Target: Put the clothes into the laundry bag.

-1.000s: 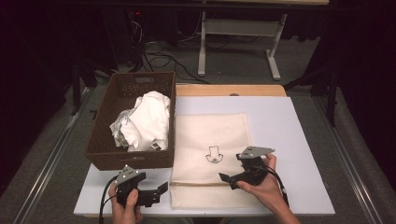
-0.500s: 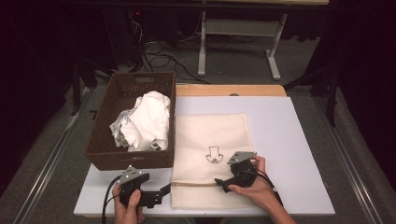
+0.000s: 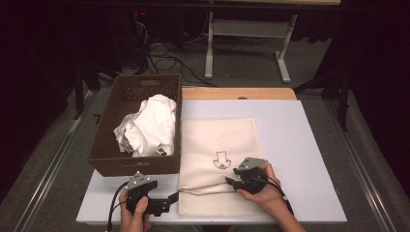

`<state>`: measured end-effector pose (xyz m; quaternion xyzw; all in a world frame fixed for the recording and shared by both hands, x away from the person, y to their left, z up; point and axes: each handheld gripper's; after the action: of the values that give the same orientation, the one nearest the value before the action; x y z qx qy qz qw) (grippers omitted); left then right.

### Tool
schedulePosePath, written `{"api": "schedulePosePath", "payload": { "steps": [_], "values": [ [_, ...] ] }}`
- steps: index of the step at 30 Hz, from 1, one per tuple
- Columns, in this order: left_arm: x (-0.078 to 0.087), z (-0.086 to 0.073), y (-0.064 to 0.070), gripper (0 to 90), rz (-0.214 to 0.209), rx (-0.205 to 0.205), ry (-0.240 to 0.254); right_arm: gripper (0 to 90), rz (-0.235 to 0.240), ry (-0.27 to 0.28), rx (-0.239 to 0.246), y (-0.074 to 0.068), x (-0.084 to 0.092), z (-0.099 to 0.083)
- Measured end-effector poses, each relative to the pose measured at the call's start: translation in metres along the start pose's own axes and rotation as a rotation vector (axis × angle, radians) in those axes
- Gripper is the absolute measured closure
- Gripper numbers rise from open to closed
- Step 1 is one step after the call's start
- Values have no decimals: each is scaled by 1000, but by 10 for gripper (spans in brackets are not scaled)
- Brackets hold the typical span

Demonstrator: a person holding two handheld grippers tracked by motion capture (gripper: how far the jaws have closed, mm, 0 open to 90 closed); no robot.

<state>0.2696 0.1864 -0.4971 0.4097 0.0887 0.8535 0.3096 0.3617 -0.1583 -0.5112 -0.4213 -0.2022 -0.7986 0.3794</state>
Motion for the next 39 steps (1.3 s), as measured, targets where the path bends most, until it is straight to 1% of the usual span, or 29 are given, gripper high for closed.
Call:
{"api": "schedulePosePath", "payload": {
  "steps": [1,2,3,4,6,7,8,9,10,11,13,14,15,16,17,18,19,20,21,23,25,26,28,30,32,34,36,39],
  "values": [
    [0,0,0,15,-1,0,-2,619,-5,5,-17,2,0,0],
    [-1,0,0,17,-1,0,-3,655,-12,8,-34,3,0,-1],
    [-1,0,0,19,0,-1,-4,655,-5,18,-54,5,0,-1],
    [-1,0,1,19,-3,-3,-4,637,-2,20,-51,5,0,-1],
    [-1,0,1,19,-3,-3,-6,496,39,30,-38,6,-1,-2],
    [-1,0,1,19,-4,-1,-3,436,57,21,-17,5,-1,-2],
    [0,0,0,19,-4,-5,-4,399,72,21,7,4,-1,-2],
    [1,0,1,19,-6,2,2,374,69,7,39,3,-1,-2],
    [2,0,0,21,-8,-4,0,373,64,3,55,1,-1,-1],
    [3,1,1,21,-11,-1,6,372,48,-5,79,-1,-1,-1],
    [5,2,1,21,-14,-3,12,374,25,-7,111,-3,-2,-2],
    [7,2,2,22,-20,-2,15,383,21,-11,105,-4,-1,-1],
    [8,3,3,22,-19,-2,16,425,12,-16,102,-4,-1,-1],
    [10,5,5,22,-13,-12,18,485,3,-18,88,-4,-1,0],
    [11,6,7,22,-7,-17,14,577,-17,-17,53,-4,1,0],
    [13,7,8,23,-4,-25,11,623,-33,-15,37,-2,1,1],
    [14,9,10,23,-2,-28,12,702,-42,-17,22,-1,2,1],
    [15,11,12,23,2,-31,12,770,-41,-14,11,0,2,1],
    [17,12,13,23,4,-32,15,809,-50,-20,7,0,3,2],
    [20,17,16,23,18,-41,14,866,-24,-25,-13,0,5,3],
    [24,23,18,23,28,-58,19,873,-2,-18,-22,0,7,5],
    [25,26,19,23,40,-66,19,874,18,1,-25,0,11,6],
    [28,34,20,23,53,-76,23,875,25,8,-28,0,12,7],
    [32,41,21,23,65,-86,29,876,35,34,-40,-1,18,9],
    [34,49,22,23,74,-95,33,876,39,36,-43,-1,19,10],
    [36,56,21,23,94,-104,40,878,55,42,-51,1,23,11],
    [38,63,20,23,104,-107,47,878,62,46,-51,2,26,12],
    [40,73,17,23,125,-110,55,878,71,75,-67,4,32,15]
  ]
}}
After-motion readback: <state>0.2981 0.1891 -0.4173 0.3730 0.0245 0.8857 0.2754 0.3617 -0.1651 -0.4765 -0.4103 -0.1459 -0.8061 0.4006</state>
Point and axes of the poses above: each handheld gripper's, and its own axes: x roughly backward along the jaws, z roughly out of its top, y roughly to its right, and after that the axes turned 8 degrees about -y, right-handed
